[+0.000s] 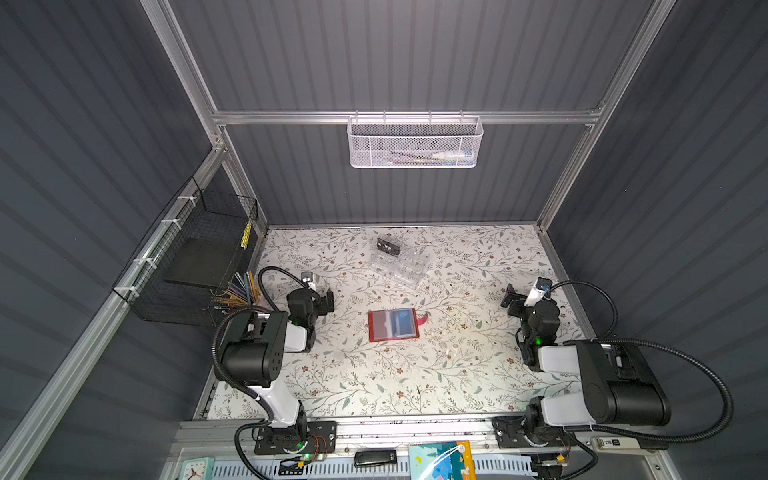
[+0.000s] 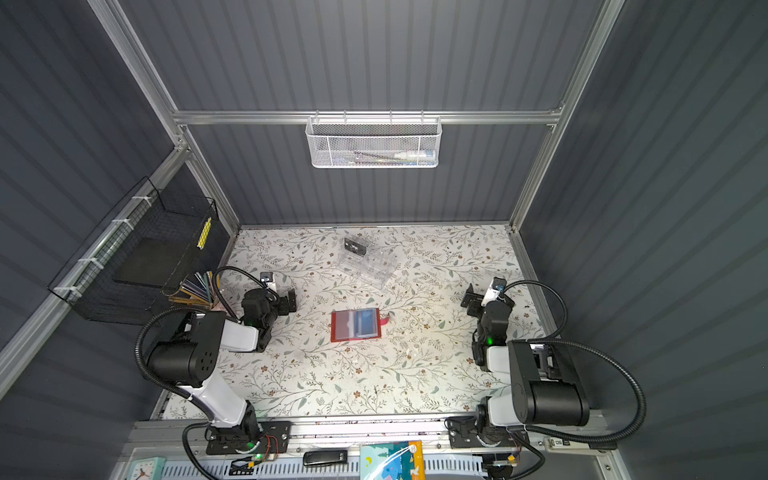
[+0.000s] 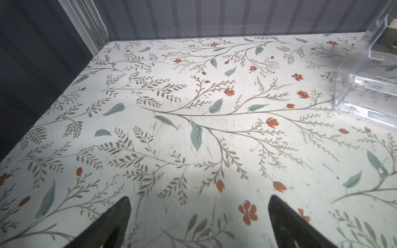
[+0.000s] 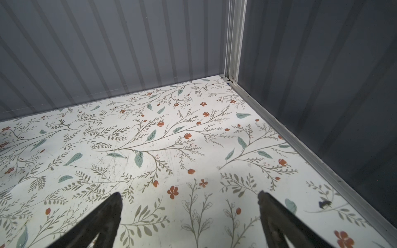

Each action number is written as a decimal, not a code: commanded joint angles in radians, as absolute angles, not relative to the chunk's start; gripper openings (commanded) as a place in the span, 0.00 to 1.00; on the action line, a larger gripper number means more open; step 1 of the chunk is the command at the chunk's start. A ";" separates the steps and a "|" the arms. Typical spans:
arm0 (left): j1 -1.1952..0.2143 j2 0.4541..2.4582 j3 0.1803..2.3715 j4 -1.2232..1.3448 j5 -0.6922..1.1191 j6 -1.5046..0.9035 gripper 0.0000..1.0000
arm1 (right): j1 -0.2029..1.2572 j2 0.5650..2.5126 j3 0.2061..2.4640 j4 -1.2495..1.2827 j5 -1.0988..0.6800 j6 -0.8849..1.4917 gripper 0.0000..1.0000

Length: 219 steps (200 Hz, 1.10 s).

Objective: Take the credit cards out of the card holder
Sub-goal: Reset both arms

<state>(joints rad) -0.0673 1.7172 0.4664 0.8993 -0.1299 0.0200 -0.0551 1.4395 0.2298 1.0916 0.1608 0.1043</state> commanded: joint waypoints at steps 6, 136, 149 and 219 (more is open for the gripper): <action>-0.066 1.720 0.474 0.919 -0.121 0.036 1.00 | -0.050 1.439 0.288 1.006 0.163 0.101 0.99; -0.066 1.720 0.473 0.919 -0.121 0.037 1.00 | -0.025 1.324 0.182 1.117 0.146 0.056 0.99; -0.065 1.720 0.474 0.917 -0.120 0.037 1.00 | -0.025 1.295 0.186 1.079 0.140 0.055 0.99; -0.066 1.720 0.473 0.919 -0.122 0.036 1.00 | -0.026 1.449 0.250 1.093 0.211 0.086 0.99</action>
<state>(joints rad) -0.0673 1.7172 0.4664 0.8993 -0.1295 0.0200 -0.0292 1.4651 0.1913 1.1774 0.1692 0.0719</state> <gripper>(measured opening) 0.997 0.989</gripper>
